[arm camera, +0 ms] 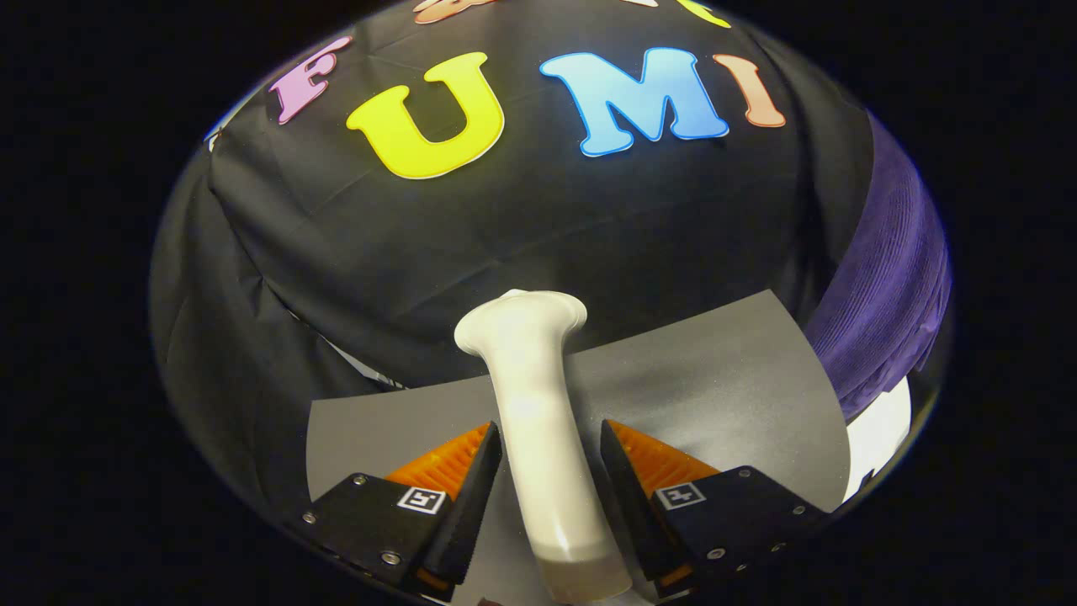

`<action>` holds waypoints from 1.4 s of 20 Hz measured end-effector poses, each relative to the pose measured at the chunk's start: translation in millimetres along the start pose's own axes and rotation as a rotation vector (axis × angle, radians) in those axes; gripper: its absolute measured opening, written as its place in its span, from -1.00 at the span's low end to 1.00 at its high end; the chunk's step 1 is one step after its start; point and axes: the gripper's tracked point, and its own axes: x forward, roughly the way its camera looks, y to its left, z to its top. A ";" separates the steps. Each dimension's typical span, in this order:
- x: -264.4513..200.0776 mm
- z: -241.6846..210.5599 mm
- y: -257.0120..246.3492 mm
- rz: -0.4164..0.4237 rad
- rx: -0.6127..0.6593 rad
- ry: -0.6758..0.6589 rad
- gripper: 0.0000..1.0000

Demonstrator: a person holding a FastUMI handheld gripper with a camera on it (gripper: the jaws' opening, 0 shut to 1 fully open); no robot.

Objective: Iron the clothes twice with a garment steamer, once on the left side and once on the right side.

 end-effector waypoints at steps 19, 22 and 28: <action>-47.9 -4.5 0.7 -0.103 -0.255 -0.229 -0.32; -75.0 -6.1 1.0 -0.090 -0.280 -0.324 -0.32; -145.8 -26.2 -20.4 -0.105 -0.340 -0.471 -0.32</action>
